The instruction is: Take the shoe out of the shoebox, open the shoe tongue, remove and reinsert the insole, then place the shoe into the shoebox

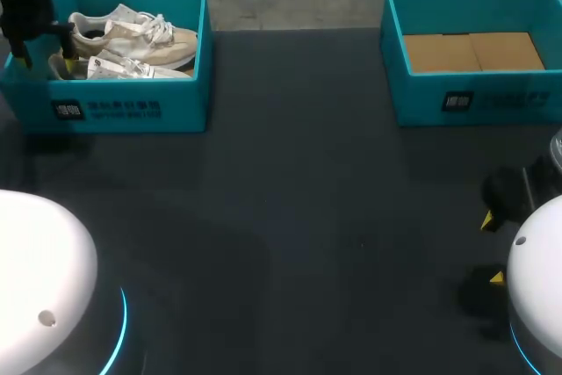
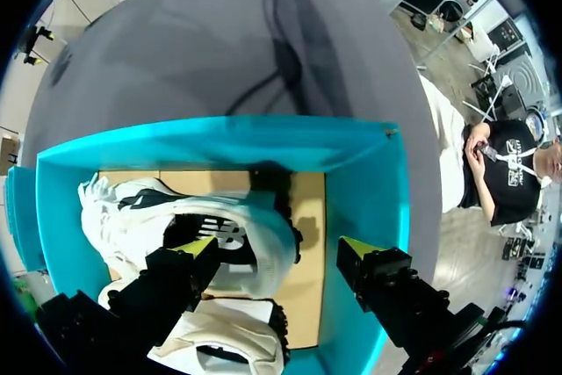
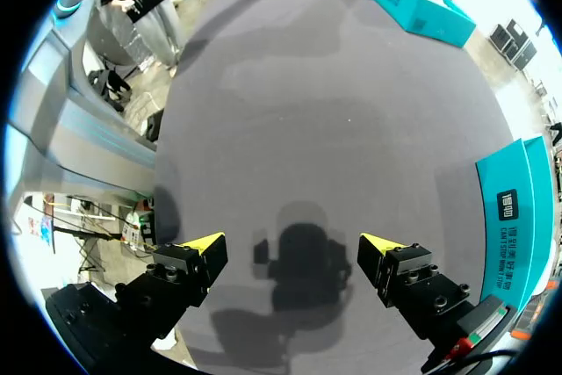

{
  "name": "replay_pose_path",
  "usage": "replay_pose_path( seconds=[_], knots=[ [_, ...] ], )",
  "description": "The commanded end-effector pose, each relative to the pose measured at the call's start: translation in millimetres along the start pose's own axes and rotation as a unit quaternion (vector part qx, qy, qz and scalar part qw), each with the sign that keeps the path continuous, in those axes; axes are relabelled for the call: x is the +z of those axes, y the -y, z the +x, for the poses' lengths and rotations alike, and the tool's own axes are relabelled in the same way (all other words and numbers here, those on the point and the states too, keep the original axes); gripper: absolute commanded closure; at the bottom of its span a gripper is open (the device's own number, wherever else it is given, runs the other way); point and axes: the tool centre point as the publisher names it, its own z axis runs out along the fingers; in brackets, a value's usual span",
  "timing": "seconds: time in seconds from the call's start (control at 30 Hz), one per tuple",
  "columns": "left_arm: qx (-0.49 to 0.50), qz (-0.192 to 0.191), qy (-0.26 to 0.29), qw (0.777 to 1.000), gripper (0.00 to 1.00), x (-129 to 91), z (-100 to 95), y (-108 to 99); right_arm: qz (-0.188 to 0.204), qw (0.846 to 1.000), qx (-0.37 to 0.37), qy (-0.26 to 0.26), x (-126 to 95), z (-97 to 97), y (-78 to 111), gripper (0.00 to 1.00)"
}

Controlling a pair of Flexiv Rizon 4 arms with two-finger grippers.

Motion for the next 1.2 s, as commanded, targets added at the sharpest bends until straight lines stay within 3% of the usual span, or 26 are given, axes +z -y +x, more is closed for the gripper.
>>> replay_pose_path(
  seconds=[0.03, 0.47, 1.2],
  knots=[
    [0.0, -0.001, -0.002, 1.0, 0.1, 5.9, -2.3, -1.0, 0.001, 1.0, 0.0, 0.001, 0.5, 1.7, 0.5, 0.0],
    [-0.013, -0.006, -0.004, 1.0, 0.08, 20.8, -4.6, -7.8, 0.001, 1.0, 0.0, 0.001, 0.5, 1.7, 0.5, 0.0],
    [-0.024, 0.003, -0.011, 1.0, 0.14, 48.1, -2.7, -17.6, 0.001, 1.0, 0.0, 0.001, 0.5, 1.7, 0.5, 0.0]
  ],
)
